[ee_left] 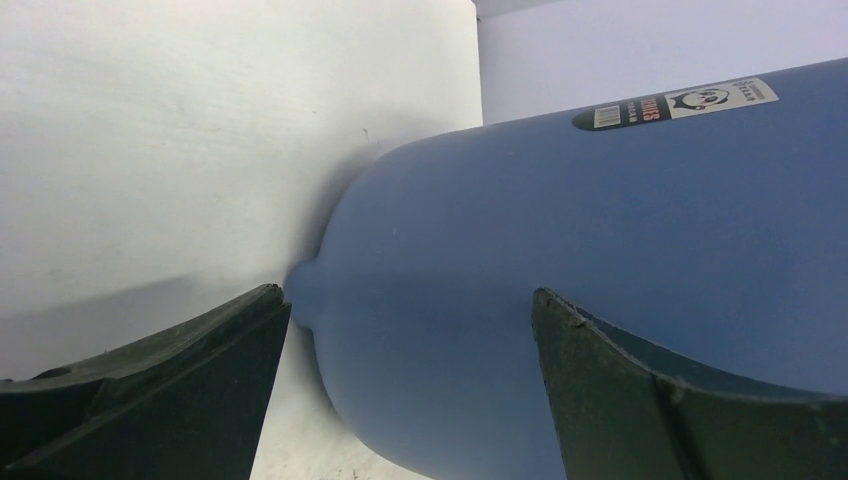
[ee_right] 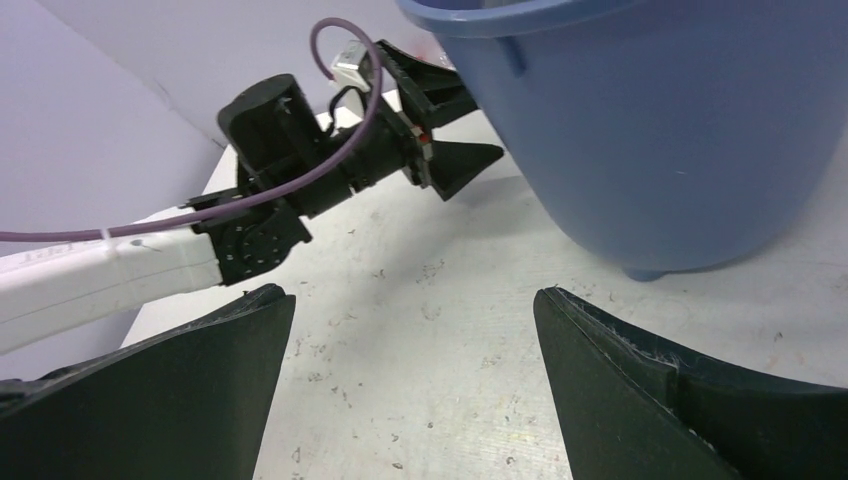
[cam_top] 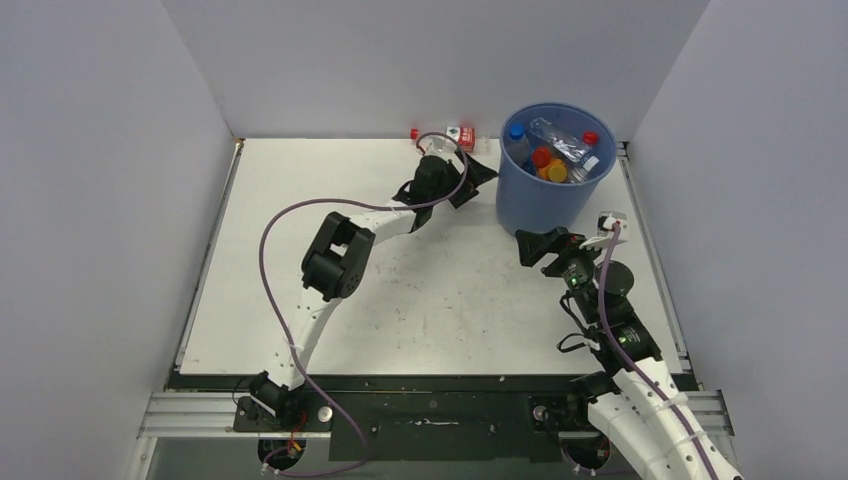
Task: Put the plastic bottles in the bin
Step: Move the trash bin to the center of the board.
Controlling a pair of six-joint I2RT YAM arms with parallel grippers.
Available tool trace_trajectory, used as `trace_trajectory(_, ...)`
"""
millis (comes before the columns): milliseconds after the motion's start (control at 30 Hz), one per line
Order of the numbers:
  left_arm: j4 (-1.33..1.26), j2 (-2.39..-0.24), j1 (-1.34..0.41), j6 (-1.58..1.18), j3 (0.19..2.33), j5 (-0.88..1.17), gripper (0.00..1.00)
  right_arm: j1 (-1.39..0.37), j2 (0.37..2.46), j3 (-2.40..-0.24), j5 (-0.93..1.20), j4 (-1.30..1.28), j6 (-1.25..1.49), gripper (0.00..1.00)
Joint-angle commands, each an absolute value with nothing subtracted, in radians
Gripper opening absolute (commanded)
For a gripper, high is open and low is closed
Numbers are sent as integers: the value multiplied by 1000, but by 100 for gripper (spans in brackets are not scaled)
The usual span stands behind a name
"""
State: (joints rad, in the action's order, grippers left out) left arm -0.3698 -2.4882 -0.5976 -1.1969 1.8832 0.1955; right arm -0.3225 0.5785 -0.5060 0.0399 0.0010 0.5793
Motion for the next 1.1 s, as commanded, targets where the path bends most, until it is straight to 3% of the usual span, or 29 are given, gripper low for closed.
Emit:
trace_trajectory(0,-417,-2517,-644,-1197,1968,220,90,-332,583,-578,101,20,549,94)
trace_trajectory(367,-457,-2491,-666,-1158,1993,256,90,-337,644,-701,236,3,457,94)
trace_trajectory(733,-736,-1963,-452,-1198,1378,175,97,-483,899,-941,204,49,376,94)
trace_trajectory(900,-677,-1716,-345,-1155,1159,121,96,-752,1137,-1101,-52,57,232,94)
trace_trajectory(1067,-443,-1446,-258,-1134,926,-140,96,-778,1380,-1218,-236,146,277,94)
